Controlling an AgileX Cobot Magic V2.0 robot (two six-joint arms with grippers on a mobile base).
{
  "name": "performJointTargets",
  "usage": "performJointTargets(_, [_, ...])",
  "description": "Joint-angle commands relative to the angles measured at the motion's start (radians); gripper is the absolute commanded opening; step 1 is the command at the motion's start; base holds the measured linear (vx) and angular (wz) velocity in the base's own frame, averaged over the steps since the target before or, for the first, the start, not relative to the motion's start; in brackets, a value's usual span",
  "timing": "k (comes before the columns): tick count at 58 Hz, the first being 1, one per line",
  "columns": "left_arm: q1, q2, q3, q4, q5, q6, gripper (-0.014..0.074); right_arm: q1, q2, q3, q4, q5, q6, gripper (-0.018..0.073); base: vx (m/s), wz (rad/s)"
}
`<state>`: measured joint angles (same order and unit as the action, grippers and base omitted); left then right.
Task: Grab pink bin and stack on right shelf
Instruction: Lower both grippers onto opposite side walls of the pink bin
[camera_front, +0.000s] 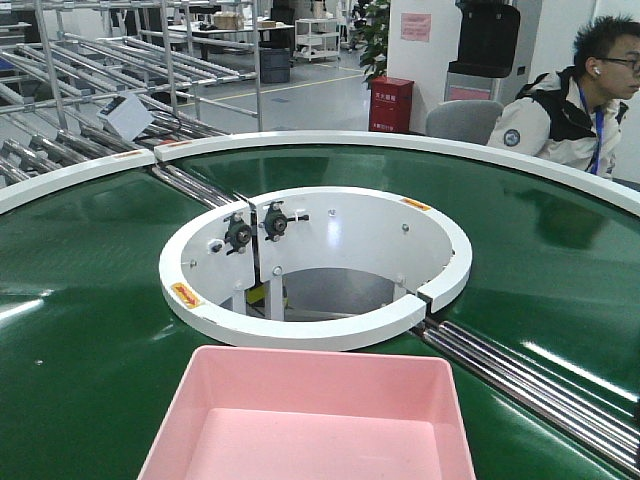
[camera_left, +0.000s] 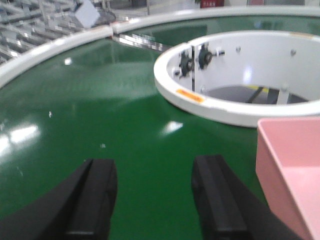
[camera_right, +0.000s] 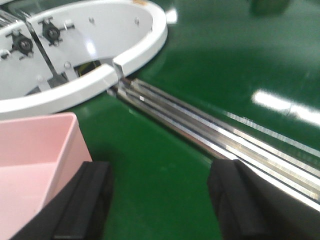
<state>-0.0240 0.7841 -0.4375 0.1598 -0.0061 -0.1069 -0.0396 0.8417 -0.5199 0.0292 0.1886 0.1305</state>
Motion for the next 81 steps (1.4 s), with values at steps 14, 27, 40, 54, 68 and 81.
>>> performJointTargets(14, [-0.145, 0.272, -0.34, -0.015, 0.198, -0.031, 0.0481, 0.142, 0.284, -0.323, 0.072, 0.278, -0.202, 0.0484, 0.0, 0.0])
performJointTargets(27, [-0.271, 0.526, -0.61, -0.136, 0.392, 0.06, 0.0481, 0.315, 0.582, -0.589, 0.036, 0.421, -0.019, 0.0452, 0.0, 0.0])
performJointTargets(40, [-0.29, 0.753, -0.822, -0.316, 0.609, 0.168, 0.0481, 0.318, 0.773, -0.716, 0.001, 0.503, 0.085, 0.0449, 0.0, 0.0])
performJointTargets(54, [-0.29, 0.891, -0.915, -0.351, 0.642, 0.168, 0.0481, 0.318, 0.872, -0.721, 0.001, 0.492, 0.094, 0.0449, 0.0, 0.0])
performJointTargets(68, [-0.29, 0.96, -0.915, -0.419, 0.695, 0.184, 0.0481, 0.318, 0.9, -0.721, 0.002, 0.476, 0.094, 0.0449, 0.0, 0.0])
performJointTargets(81, [-0.29, 1.014, -0.915, -0.419, 0.765, 0.184, 0.048, 0.318, 0.9, -0.721, 0.052, 0.425, 0.094, 0.0447, 0.0, 0.0])
